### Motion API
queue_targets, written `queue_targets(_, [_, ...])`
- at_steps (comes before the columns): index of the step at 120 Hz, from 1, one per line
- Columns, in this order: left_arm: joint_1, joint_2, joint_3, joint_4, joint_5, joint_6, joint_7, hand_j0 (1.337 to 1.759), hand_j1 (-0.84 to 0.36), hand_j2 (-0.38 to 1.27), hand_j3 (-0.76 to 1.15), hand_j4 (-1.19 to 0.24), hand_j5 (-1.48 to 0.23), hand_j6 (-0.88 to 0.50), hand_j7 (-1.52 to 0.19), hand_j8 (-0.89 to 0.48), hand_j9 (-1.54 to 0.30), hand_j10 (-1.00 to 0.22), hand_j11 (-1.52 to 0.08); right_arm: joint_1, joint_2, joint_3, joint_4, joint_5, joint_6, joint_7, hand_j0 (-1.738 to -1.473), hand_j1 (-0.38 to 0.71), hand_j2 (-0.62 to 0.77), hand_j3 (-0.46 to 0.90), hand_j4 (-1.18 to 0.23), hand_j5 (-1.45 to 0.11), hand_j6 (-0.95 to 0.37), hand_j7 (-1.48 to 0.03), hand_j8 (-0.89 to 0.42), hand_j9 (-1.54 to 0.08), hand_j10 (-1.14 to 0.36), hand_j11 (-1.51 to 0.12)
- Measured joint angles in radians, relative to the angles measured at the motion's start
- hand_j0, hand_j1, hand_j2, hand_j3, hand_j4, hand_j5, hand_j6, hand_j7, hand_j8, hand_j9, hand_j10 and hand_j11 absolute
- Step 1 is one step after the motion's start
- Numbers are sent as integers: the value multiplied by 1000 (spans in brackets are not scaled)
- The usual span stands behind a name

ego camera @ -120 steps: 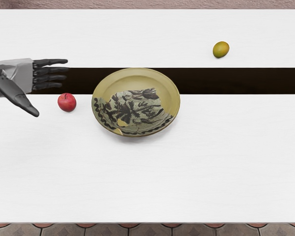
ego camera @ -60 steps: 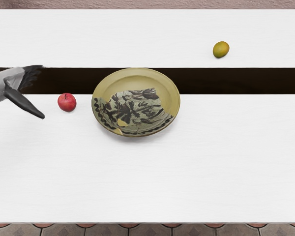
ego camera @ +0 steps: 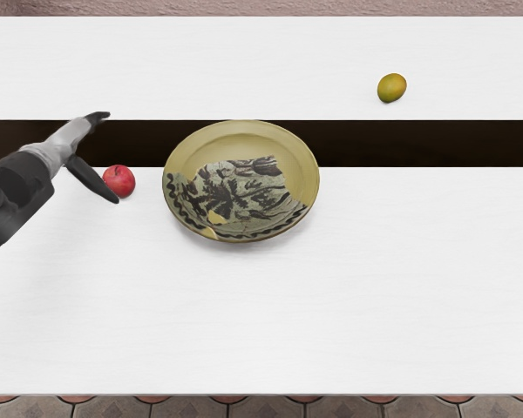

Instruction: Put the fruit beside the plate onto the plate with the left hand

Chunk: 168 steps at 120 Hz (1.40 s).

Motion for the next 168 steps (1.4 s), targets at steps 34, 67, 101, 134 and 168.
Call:
queue_targets(34, [-15, -151, 170, 136, 6, 79, 12, 1658, 154, 35, 0, -165, -213, -166, -213, -166, -213, -166, -213, 0, 0, -1, 0, 0, 0, 0, -1658, -349, 0, 0, 0, 0, 0, 0, 0, 0, 0, 0])
queue_targets(67, [-29, -177, 190, 177, 7, 85, 13, 1658, 72, 49, 0, -234, -302, -234, -302, -234, -302, -234, -302, 0, 0, 0, 0, 0, 0, 0, -1658, -349, 0, 0, 0, 0, 0, 0, 0, 0, 0, 0])
queue_targets(101, [-35, -205, 200, 174, 8, 84, 13, 1658, -16, 63, 0, -307, -398, -308, -397, -307, -397, -307, -397, 0, 0, 0, 0, 0, 0, 0, -1658, -349, 0, 0, 0, 0, 0, 0, 0, 0, 0, 0])
queue_targets(134, [-37, -197, 224, 151, 10, 82, 31, 1658, -209, 97, 0, -472, -604, -472, -604, -421, -608, -469, -608, 0, 0, 0, 0, 0, 0, 0, -1658, -349, 0, 0, 0, 0, 0, 0, 0, 0, 0, 0])
queue_targets(168, [-41, -187, 234, 142, 15, 78, 40, 1654, -335, 215, 0, -632, -838, -378, -841, -321, -850, -531, -858, 0, 0, 0, 0, 0, 0, 0, -1658, -349, 0, 0, 0, 0, 0, 0, 0, 0, 0, 0])
